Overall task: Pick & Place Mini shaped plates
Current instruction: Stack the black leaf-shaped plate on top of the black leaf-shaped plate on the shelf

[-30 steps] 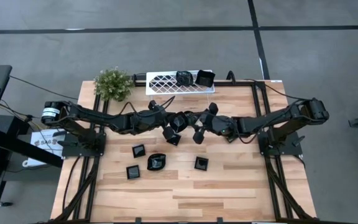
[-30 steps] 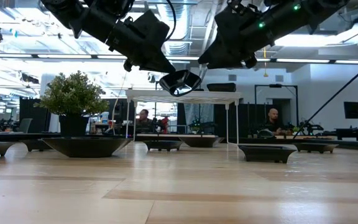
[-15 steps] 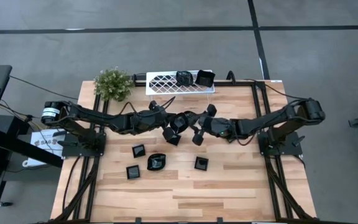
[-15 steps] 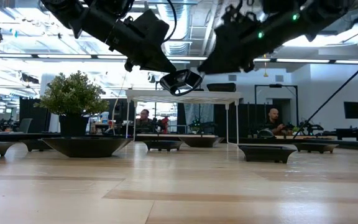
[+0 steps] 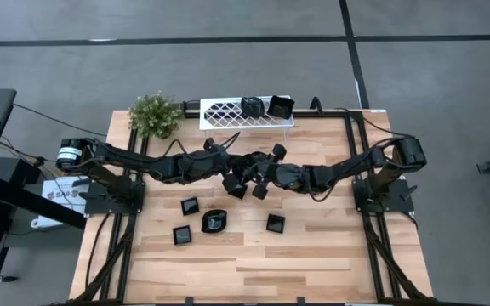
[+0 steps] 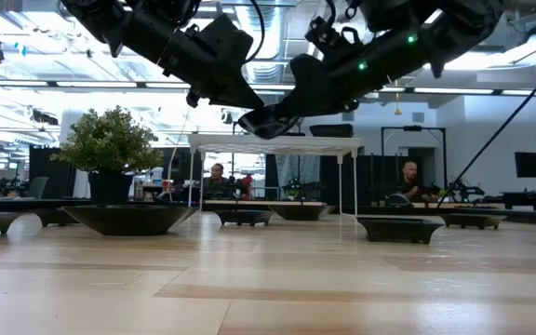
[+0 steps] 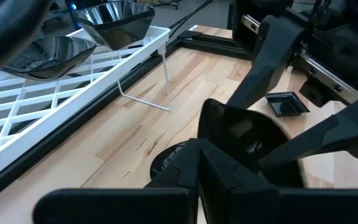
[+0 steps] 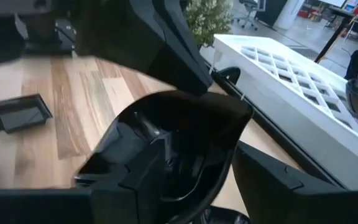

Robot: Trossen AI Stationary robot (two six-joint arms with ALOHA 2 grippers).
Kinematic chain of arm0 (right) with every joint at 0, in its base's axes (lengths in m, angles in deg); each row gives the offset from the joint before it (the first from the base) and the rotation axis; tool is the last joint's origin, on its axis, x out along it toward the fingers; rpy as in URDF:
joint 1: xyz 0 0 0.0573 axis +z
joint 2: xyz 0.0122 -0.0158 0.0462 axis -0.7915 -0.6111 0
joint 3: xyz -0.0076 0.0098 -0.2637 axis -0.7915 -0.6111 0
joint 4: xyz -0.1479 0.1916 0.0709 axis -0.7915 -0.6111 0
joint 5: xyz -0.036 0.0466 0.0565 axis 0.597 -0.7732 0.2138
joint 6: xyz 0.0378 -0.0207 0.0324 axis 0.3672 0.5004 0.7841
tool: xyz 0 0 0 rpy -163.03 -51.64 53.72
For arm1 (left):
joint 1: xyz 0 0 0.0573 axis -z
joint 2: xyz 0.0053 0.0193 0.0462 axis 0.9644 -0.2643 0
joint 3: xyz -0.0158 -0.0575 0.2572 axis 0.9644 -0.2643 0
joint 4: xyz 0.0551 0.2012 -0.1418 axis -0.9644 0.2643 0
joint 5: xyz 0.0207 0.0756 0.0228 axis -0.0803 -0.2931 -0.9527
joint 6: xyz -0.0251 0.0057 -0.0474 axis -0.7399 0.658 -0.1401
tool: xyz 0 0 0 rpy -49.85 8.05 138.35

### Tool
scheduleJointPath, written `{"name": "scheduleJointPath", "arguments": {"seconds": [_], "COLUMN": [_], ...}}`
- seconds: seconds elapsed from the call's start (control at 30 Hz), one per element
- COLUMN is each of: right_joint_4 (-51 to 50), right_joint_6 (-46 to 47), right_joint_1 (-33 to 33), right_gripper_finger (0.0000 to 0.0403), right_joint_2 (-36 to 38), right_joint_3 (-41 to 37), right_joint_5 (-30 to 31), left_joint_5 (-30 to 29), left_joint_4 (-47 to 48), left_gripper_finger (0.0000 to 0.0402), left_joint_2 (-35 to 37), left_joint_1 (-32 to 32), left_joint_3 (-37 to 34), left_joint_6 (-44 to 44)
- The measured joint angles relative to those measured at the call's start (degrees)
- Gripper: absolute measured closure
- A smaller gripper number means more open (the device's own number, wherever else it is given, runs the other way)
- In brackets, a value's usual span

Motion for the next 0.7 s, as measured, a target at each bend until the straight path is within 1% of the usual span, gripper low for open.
{"name": "scheduleJointPath", "arguments": {"seconds": [0.23,0.7], "right_joint_4": [-1.88,-2.62], "right_joint_6": [0.0,0.35], "right_joint_1": [0.07,0.07], "right_gripper_finger": [0.0239,0.0261], "right_joint_2": [-0.02,-0.02], "right_joint_3": [-0.03,-0.03], "right_joint_5": [2.17,2.2], "left_joint_5": [0.03,0.03], "left_joint_4": [0.0,0.0], "left_gripper_finger": [0.0396,0.0396], "left_joint_2": [0.0,0.0], "left_joint_1": [0.0,0.0], "left_joint_3": [0.02,0.02], "left_joint_6": [-0.01,0.01]}}
